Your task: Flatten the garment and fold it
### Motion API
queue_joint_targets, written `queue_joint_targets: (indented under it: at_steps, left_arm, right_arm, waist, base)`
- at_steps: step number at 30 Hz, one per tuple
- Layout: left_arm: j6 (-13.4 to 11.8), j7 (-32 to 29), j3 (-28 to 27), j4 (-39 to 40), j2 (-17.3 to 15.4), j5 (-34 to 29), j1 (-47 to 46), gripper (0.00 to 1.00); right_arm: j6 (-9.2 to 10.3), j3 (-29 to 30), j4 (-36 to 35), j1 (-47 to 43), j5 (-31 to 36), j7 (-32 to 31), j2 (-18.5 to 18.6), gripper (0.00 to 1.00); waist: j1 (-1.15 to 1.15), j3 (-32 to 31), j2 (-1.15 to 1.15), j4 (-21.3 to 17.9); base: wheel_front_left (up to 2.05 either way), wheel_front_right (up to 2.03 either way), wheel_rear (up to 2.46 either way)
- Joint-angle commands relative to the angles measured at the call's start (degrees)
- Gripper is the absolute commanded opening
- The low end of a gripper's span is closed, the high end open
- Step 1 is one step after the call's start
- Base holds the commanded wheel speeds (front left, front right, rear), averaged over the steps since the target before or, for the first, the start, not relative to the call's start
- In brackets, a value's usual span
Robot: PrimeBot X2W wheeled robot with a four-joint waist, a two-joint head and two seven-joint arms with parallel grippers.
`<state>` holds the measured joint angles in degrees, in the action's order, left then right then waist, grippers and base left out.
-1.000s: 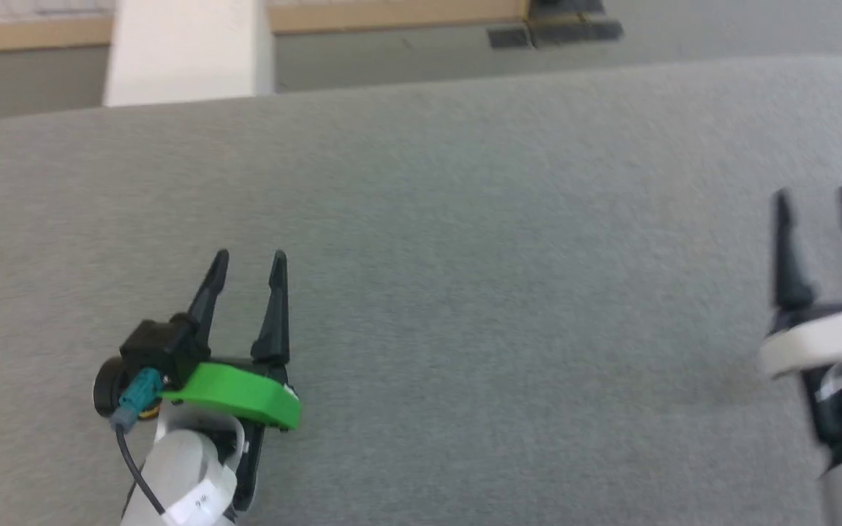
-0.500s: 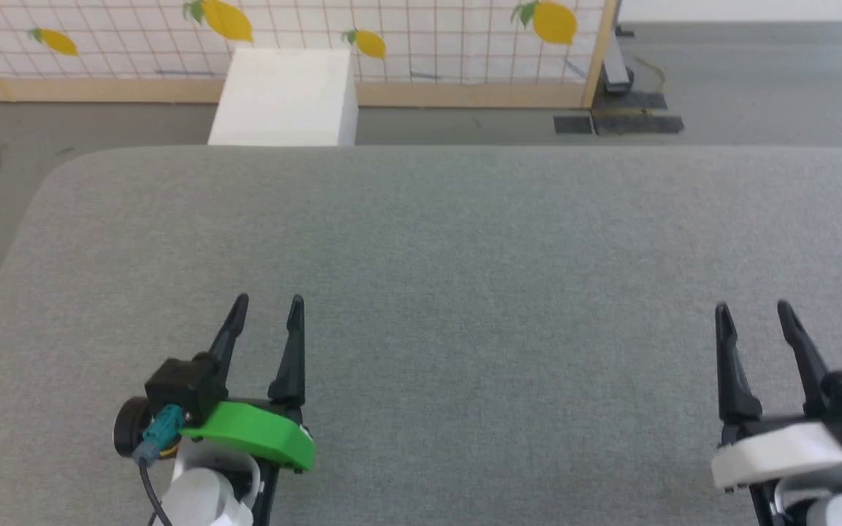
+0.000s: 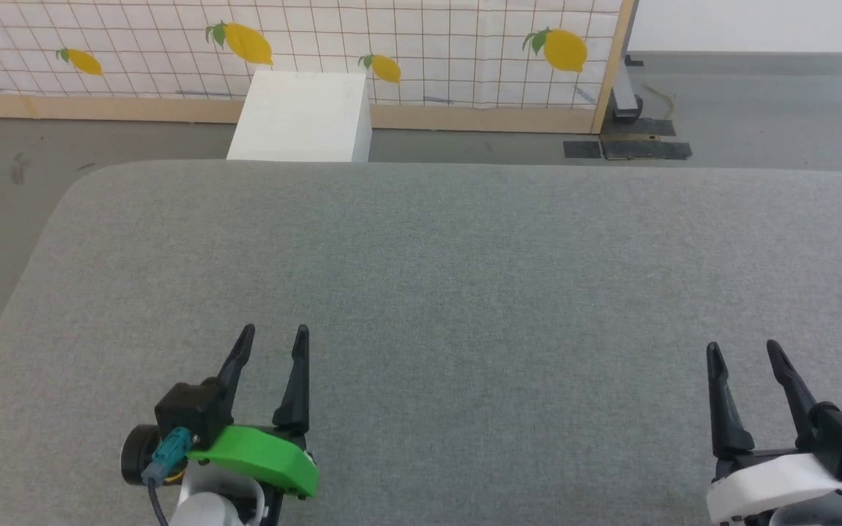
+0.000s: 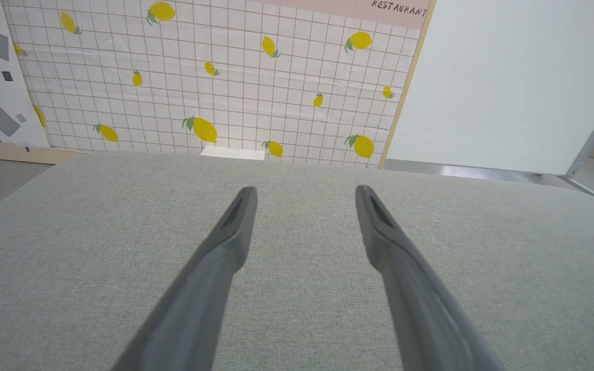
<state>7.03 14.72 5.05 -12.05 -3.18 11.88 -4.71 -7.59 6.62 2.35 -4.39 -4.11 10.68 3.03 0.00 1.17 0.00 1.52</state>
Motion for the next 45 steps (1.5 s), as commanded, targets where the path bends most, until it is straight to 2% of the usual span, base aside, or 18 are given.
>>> queue_joint_targets:
  at_steps: [1,10,11,45]
  left_arm:
    - [0.3,0.3,-0.1,-0.1,0.3,-0.5,0.8,1.00]
    - [-0.1,0.3,0.2,-0.6,0.3,0.9,0.9,1.00]
    - [0.0,0.0,0.1,-0.5,0.0,0.7,0.0,0.00]
    - [-1.3,-2.7,-0.8,1.8,0.1,-1.6,0.8,0.00]
  right_arm:
    - [0.10,-0.3,0.2,-0.6,-0.6,-0.2,-0.1,1.00]
    - [0.10,-0.8,1.3,-0.3,-1.1,-0.1,-0.1,1.00]
    - [0.00,-0.7,1.2,0.0,-0.9,-0.1,0.0,0.00]
    - [0.02,-1.8,0.6,0.8,0.0,-2.0,0.0,0.00]
  waist:
    - [0.00,0.0,0.00,0.0]
    - [0.00,0.0,0.00,-0.2]
    - [0.00,0.0,0.00,-0.2]
    - [0.00,-0.2,0.00,-0.5]
  base:
    - [0.00,0.00,0.00]
    - [0.00,0.00,0.00]
    - [0.00,0.00,0.00]
    - [0.00,0.00,0.00]
